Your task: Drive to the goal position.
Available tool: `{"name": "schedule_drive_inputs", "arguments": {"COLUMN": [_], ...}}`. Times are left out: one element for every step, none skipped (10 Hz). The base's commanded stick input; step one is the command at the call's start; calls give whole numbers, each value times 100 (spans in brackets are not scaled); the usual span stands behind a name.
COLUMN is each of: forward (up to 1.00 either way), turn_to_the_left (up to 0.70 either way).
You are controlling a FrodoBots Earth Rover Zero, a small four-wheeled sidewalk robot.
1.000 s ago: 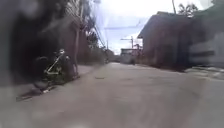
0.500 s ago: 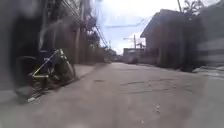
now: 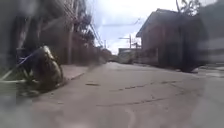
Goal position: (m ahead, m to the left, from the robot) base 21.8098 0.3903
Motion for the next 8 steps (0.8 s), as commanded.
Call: {"name": "schedule_drive_inputs", "arguments": {"forward": [100, 100, 100, 100, 100, 100, 100, 100], "turn_to_the_left": [-2, -2, -2, -2, -2, -2, -2, -5]}}
